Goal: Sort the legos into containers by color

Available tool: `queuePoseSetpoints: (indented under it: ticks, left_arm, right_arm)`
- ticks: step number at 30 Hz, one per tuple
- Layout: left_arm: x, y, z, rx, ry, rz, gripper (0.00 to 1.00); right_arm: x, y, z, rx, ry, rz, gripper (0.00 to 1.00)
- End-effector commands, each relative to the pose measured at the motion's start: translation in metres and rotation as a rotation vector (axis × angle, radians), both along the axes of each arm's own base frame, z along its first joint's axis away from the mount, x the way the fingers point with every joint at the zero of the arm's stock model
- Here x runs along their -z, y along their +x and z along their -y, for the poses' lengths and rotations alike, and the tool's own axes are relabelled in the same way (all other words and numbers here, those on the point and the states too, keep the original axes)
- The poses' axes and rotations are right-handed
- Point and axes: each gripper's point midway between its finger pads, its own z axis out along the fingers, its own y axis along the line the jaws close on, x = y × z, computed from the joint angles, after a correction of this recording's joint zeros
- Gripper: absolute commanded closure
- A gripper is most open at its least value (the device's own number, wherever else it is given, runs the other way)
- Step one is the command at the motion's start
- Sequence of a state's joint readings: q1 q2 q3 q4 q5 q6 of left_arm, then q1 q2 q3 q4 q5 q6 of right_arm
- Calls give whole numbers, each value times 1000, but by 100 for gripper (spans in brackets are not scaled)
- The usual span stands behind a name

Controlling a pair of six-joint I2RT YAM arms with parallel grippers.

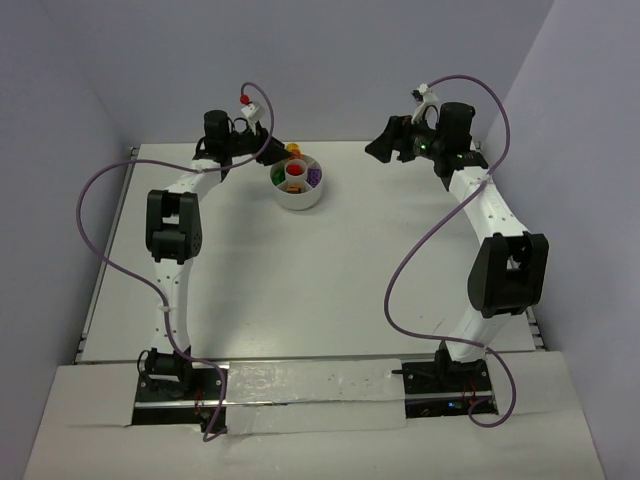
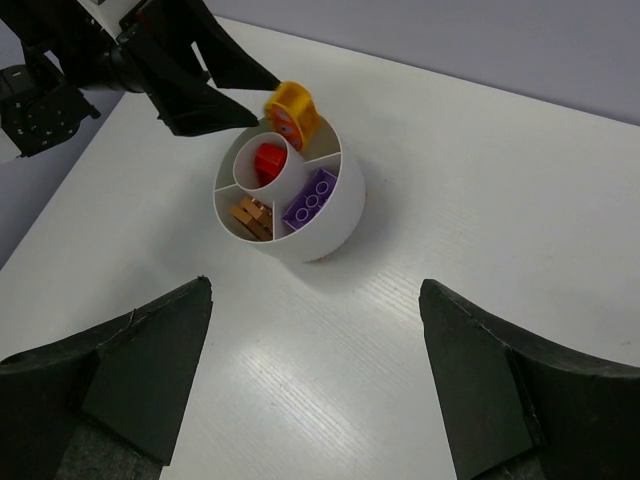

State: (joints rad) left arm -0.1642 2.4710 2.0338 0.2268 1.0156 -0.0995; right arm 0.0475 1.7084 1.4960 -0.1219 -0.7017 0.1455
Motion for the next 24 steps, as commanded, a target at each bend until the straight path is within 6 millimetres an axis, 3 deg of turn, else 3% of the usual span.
queuePoseSetpoints:
  ticks: [1, 6, 10, 12, 13, 15, 17, 21, 22, 24]
  left_arm:
    - [-30, 9, 5, -16, -14, 74, 27]
    - [-53, 12, 4, -26, -24, 98, 20]
    - [-97, 9, -1, -61, -47, 141, 15]
    - [-128, 7, -11, -113, -49, 146, 1]
    - [-132, 7, -17, -139, -45, 126, 1]
    - [-158, -2, -31, -175, -44, 130, 1]
    - [-172, -24, -53, -209, -32, 89, 1]
    - [-166, -49, -99, -375, 74, -10, 1]
    - [-144, -58, -115, -435, 144, -113, 1]
    - [-127, -81, -139, -492, 238, -189, 1]
  right_arm:
    - [-7, -4, 1, -7, 11, 17, 7]
    - [-14, -7, 1, -14, 16, 33, 0]
    - [-21, -11, 3, -3, 1, 58, 0]
    - [-24, -14, 8, 13, -25, 77, 0]
    - [-25, -15, 10, 26, -44, 82, 0]
    - [-26, -13, 18, 65, -87, 91, 0]
    - [-23, -15, 31, 118, -144, 68, 0]
    - [-5, -24, 50, 182, -255, 26, 0]
    - [3, -30, 55, 197, -281, 7, 0]
    - [16, -40, 60, 209, -304, -15, 0]
